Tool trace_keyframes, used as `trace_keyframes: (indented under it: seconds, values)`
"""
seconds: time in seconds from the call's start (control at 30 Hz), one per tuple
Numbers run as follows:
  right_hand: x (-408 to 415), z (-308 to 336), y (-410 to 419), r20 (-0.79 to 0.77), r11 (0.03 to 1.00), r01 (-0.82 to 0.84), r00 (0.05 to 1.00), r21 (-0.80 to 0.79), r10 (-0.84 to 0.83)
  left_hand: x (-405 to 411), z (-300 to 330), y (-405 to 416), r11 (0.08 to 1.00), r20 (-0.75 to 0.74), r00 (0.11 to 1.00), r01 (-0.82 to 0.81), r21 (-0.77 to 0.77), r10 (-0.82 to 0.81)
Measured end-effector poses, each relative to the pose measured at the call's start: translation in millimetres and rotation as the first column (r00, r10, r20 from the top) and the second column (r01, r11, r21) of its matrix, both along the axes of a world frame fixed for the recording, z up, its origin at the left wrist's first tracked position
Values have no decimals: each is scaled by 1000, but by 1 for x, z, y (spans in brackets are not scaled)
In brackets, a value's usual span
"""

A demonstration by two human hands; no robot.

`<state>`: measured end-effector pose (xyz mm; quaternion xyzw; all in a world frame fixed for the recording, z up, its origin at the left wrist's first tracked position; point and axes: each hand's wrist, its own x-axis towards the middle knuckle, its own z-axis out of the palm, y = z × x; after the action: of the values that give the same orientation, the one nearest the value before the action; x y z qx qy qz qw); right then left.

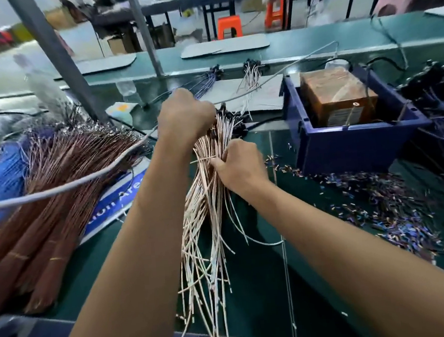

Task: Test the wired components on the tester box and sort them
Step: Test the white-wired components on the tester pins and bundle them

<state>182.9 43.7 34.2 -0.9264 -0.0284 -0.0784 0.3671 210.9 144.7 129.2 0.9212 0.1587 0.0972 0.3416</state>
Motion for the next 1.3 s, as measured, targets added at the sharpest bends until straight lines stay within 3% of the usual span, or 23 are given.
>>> trace_keyframes:
  seconds: [0.23,0.4,0.53,0.63,0.73,0.8,0.87,0.93,1.0,1.1,1.17,1.23,1.3]
  values:
    - [8,1,-9,-197,989,67,980,128,-40,-1,-13,7,999,-44,999,-2,-53,-1]
    - [-1,7,-14,-217,935,144,973,325,-74,-4,-21,-3,997,-78,997,-10,78,16]
    - [-11,5,-16,-270,765,184,963,618,-14,-3,-26,-20,992,-106,993,64,111,-52]
    - [-20,5,-21,-224,693,149,974,705,18,-1,-33,-37,981,-185,966,191,43,-180]
    - [-27,9,-27,-198,602,122,978,789,61,-3,-39,-47,976,-133,974,196,91,-183]
    - [-33,14,-32,-192,495,109,974,862,120,-4,-39,-51,988,-30,988,152,-10,-152]
    - [-38,22,-39,-165,414,66,964,908,207,-7,-32,-57,962,89,990,132,-239,-114]
    - [-44,31,-50,-105,408,-22,952,913,287,-13,-22,-64,875,198,979,136,-464,-47]
    - [-49,40,-63,-43,413,-113,936,904,348,-19,-9,-71,729,262,964,145,-669,49]
    - [-53,53,-78,-17,496,-192,922,847,387,-30,10,-81,345,223,966,165,-924,134]
    - [-54,62,-87,6,542,-234,922,807,388,-35,22,-90,132,196,966,175,-976,168]
    - [-53,70,-98,12,548,-242,921,801,389,-38,29,-97,51,200,962,194,-980,184]
    - [-52,74,-113,-1,503,-241,901,830,434,-40,29,-103,40,207,962,203,-978,176]
